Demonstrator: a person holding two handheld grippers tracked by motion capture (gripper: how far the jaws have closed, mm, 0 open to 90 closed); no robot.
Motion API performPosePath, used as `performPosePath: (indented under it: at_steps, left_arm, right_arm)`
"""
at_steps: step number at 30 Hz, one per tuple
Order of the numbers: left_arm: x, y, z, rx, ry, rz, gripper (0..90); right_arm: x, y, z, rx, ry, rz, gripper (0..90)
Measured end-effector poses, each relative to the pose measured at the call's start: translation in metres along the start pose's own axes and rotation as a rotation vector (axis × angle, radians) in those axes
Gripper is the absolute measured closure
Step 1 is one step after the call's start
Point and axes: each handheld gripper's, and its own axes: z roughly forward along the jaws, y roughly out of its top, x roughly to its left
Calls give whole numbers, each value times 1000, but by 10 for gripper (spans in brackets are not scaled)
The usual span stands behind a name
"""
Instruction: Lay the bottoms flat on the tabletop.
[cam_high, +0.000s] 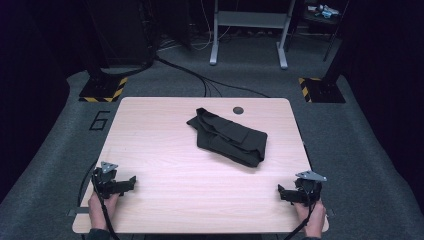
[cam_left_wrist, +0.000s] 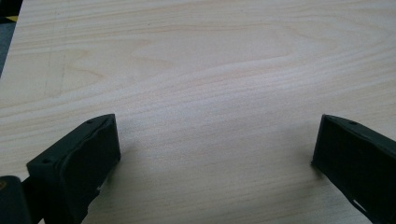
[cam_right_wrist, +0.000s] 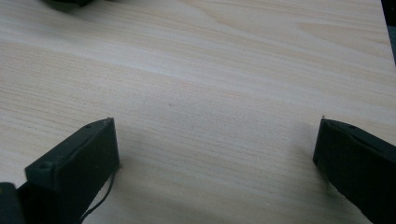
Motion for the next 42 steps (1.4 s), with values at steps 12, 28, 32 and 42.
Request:
performPosePath:
  at_steps: [12, 28, 32, 42]
  left_arm:
    - [0, 0, 0, 3, 0, 6, 3]
    - [0, 0, 0, 10, -3, 6, 4]
    - [0, 0, 0, 9, -7, 6, 5]
    - [0, 0, 0, 8, -7, 5, 5]
  right_arm:
    - [-1, 0, 0, 1, -1, -8, 0]
    - [-2, 6, -3, -8, 18, 43, 0]
    - [4, 12, -7, -31, 45, 42, 0]
    - [35, 55, -13, -64, 123, -34, 0]
